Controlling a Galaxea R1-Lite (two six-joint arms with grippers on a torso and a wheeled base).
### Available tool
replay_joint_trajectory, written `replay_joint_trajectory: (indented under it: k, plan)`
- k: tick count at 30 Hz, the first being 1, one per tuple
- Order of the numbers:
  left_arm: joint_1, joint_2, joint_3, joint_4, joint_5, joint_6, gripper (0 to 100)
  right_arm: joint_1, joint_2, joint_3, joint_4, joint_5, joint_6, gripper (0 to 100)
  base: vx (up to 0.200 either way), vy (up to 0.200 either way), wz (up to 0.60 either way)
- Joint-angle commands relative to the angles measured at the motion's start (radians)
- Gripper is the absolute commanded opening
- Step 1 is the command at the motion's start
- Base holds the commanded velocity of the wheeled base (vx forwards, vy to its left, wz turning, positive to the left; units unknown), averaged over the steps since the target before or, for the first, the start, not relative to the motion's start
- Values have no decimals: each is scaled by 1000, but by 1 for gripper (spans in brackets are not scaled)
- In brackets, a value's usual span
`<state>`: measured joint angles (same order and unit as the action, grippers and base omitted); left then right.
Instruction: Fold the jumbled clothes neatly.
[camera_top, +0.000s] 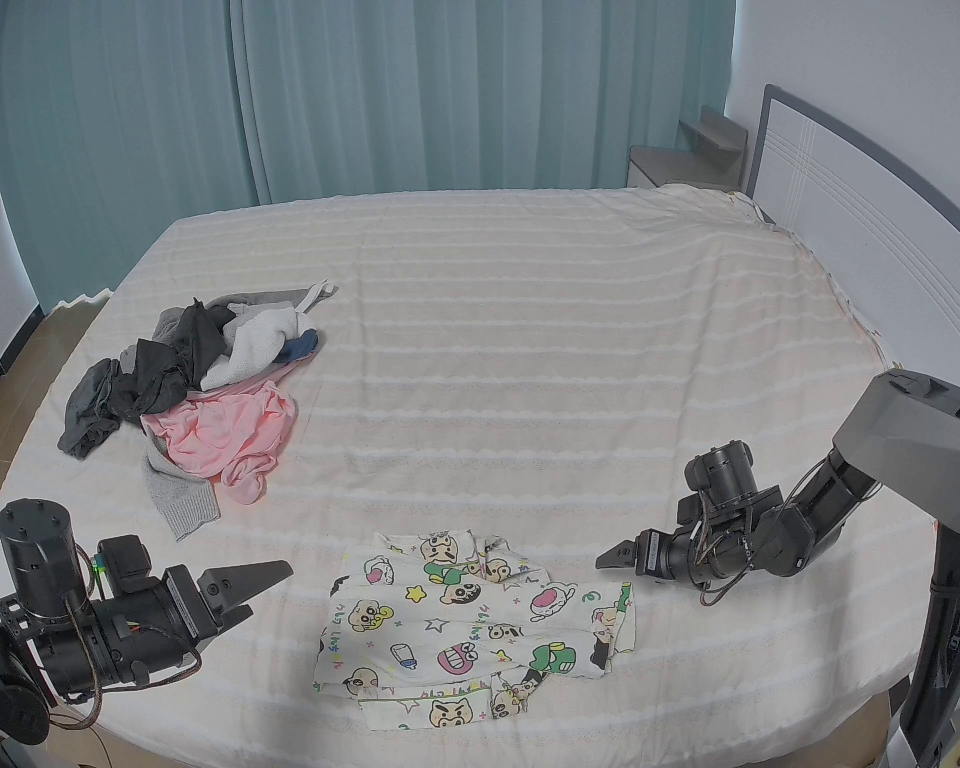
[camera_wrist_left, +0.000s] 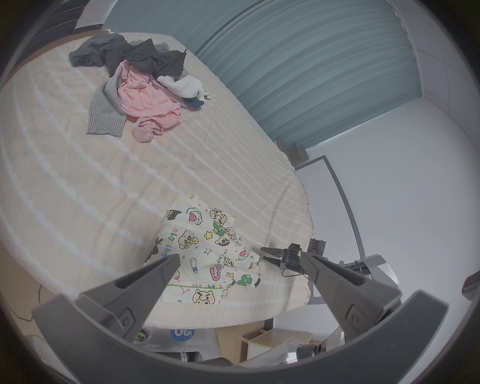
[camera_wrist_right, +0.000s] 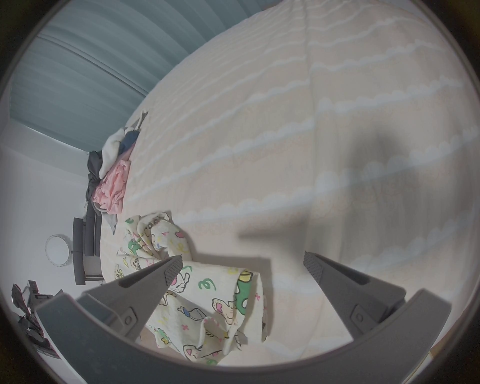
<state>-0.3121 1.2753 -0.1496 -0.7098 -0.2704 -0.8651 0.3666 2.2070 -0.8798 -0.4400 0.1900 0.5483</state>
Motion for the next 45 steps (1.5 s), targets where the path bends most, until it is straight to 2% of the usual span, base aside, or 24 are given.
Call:
replay_joint_trajectory:
  k: [1,17,18,35,45]
  plan:
    - [1,2,1,0,0,0,100,25,31,-7,0,2,4,100,0,0,0]
    - [1,-1,-1,0,2,-2,100,89,54,-21,-6,0,7,100,0,0,0]
    - [1,-1,1,0,2,-2,100,89,59,-22,-9,-1,7,0,0,0,0]
    - [1,-5,-1,-2,2,-2,100,89,-69,-51,-42,-17,-7,0,0,0,0]
    - [1,-5,-2,-2,4,-2,100,69,-44,-123,-121,-89,-13,0,0,0,0]
